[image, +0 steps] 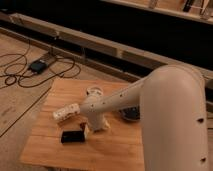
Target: Push the eraser across the table
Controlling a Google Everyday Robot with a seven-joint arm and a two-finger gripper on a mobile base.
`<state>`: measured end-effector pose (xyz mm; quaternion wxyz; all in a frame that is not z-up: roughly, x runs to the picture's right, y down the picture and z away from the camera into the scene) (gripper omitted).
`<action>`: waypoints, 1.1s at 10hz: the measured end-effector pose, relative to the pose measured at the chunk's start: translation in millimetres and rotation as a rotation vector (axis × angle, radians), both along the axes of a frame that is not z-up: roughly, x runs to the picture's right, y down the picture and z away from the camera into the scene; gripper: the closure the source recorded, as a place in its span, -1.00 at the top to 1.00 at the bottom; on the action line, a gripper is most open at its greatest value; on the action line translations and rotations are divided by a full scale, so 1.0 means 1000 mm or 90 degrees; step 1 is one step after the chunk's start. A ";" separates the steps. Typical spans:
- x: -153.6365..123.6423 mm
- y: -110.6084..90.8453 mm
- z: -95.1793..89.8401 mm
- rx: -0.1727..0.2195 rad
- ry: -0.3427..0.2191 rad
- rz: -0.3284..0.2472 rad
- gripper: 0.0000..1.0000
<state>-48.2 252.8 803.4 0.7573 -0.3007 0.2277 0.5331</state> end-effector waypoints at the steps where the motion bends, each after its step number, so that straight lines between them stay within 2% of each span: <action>1: -0.005 0.001 -0.001 0.001 -0.001 0.001 0.60; 6: -0.028 0.002 -0.005 0.011 -0.014 -0.012 0.60; 7: -0.043 0.000 -0.008 0.023 -0.028 -0.037 0.60; 8: -0.050 -0.001 -0.010 0.027 -0.034 -0.047 0.60; 11: -0.063 0.000 -0.011 0.029 -0.047 -0.058 0.60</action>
